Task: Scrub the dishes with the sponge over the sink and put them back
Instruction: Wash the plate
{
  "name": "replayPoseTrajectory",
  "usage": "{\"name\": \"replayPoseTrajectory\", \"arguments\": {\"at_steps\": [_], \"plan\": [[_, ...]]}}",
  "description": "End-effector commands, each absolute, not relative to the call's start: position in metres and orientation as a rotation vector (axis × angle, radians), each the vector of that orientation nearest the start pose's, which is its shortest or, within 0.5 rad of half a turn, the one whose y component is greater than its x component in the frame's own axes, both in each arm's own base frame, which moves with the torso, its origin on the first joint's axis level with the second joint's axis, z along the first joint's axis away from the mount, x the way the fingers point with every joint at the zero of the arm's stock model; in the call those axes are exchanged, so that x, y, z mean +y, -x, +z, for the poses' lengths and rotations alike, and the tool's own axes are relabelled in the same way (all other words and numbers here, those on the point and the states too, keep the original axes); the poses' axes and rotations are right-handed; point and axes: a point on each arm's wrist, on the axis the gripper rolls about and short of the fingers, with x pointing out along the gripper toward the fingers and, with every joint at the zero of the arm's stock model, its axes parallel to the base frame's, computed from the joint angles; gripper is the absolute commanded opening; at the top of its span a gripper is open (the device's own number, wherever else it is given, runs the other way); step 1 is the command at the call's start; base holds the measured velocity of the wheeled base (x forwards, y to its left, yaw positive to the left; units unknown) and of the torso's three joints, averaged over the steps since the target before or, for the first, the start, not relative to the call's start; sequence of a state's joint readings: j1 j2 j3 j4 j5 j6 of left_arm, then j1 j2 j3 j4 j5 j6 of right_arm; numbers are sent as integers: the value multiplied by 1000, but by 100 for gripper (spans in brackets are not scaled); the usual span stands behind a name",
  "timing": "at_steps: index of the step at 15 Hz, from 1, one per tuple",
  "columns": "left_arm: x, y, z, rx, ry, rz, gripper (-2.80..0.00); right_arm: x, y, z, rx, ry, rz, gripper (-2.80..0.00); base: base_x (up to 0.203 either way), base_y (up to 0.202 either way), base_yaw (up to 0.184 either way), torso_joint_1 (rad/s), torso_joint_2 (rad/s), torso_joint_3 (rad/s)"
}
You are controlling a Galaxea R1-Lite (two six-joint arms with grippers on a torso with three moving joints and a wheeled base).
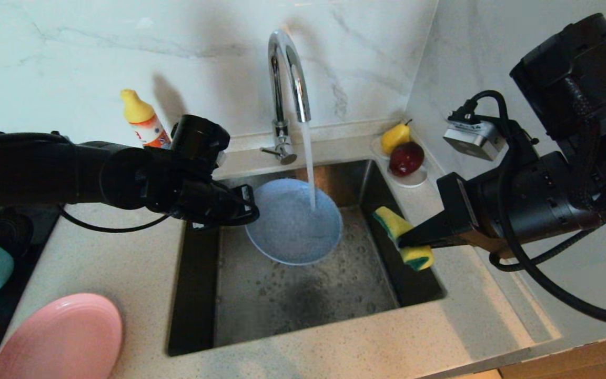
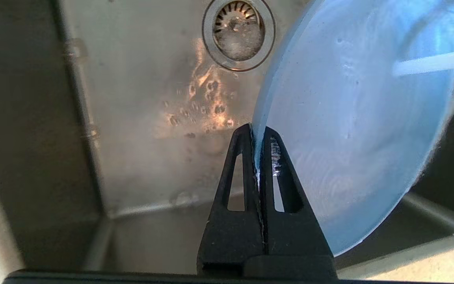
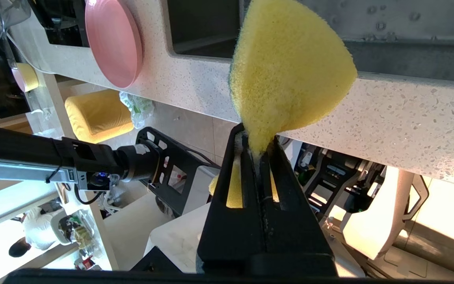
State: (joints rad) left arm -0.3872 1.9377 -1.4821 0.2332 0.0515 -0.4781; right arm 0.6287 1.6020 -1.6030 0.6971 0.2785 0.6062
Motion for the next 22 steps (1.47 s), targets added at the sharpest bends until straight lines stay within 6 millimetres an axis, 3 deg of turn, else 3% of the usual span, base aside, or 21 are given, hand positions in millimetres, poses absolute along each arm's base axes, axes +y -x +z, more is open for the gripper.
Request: {"name": "replayPoseTrajectory", "arguments": {"at_steps": [1,8,12,14,17,22], "plan": [[-151,-355,195,761,298,-161,-280,159,-207,311,947,-417,624,-280,0,0,0,0,0,0],[-184,-352,176,808,280,-186,-280,158,-207,309,952,-418,620,-280,0,0,0,0,0,0],[-182,-349,182,792,279,-162,-280,158,-207,310,951,-417,621,-280,0,0,0,0,0,0],[-171,-347,190,773,283,-134,-280,158,-206,309,954,-417,619,-280,0,0,0,0,0,0],[-138,-344,213,691,269,-54,-280,159,-204,311,949,-416,630,-280,0,0,0,0,0,0],[-96,-326,249,567,152,23,-280,161,-205,309,957,-413,632,-280,0,0,0,0,0,0]]}}
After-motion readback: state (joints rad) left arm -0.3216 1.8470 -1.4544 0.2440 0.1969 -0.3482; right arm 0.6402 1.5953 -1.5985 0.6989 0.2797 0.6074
